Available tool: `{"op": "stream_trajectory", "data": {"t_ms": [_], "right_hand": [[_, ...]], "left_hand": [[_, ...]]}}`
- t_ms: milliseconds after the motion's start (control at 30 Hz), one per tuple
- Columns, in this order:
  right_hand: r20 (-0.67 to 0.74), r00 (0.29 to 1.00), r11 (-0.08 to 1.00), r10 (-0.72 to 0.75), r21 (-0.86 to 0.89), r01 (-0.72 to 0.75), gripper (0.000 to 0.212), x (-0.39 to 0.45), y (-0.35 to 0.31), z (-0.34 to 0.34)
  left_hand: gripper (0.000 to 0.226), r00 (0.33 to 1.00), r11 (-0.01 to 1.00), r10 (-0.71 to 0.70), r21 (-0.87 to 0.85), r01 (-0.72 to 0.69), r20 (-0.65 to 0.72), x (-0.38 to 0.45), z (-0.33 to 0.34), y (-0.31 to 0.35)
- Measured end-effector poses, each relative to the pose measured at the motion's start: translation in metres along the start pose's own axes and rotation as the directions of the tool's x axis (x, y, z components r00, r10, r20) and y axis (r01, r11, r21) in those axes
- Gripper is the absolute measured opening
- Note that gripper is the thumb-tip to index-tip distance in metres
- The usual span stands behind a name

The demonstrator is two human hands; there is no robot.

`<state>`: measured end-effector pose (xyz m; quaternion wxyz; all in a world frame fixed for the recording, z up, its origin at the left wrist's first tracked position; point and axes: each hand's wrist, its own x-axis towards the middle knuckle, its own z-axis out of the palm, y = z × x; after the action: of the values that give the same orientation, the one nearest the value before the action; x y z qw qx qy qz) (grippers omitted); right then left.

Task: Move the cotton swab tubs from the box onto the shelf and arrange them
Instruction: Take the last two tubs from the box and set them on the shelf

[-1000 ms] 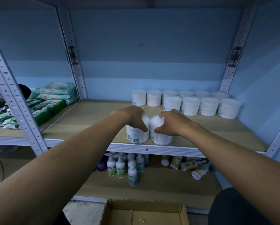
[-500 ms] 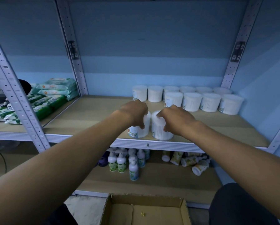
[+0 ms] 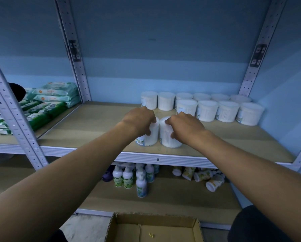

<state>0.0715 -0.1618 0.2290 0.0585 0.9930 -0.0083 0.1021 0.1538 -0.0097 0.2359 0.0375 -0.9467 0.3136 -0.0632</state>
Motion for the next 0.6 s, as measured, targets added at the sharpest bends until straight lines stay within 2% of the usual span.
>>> {"op": "stream_trajectory", "data": {"t_ms": [233,600], "right_hand": [[0.002,1.0,1.0,0.005,-0.009,-0.005,0.038,0.023,0.005,0.005],[0.012,0.999,0.999,0.04,0.036,-0.041,0.042,0.057,0.018,0.014]], "left_hand": [[0.056,0.996,0.999,0.004,0.042,0.0,-0.094,0.014,0.007,-0.014],[0.056,0.99,0.999,-0.043,-0.012,0.041,-0.136,0.044,0.018,-0.035]]}}
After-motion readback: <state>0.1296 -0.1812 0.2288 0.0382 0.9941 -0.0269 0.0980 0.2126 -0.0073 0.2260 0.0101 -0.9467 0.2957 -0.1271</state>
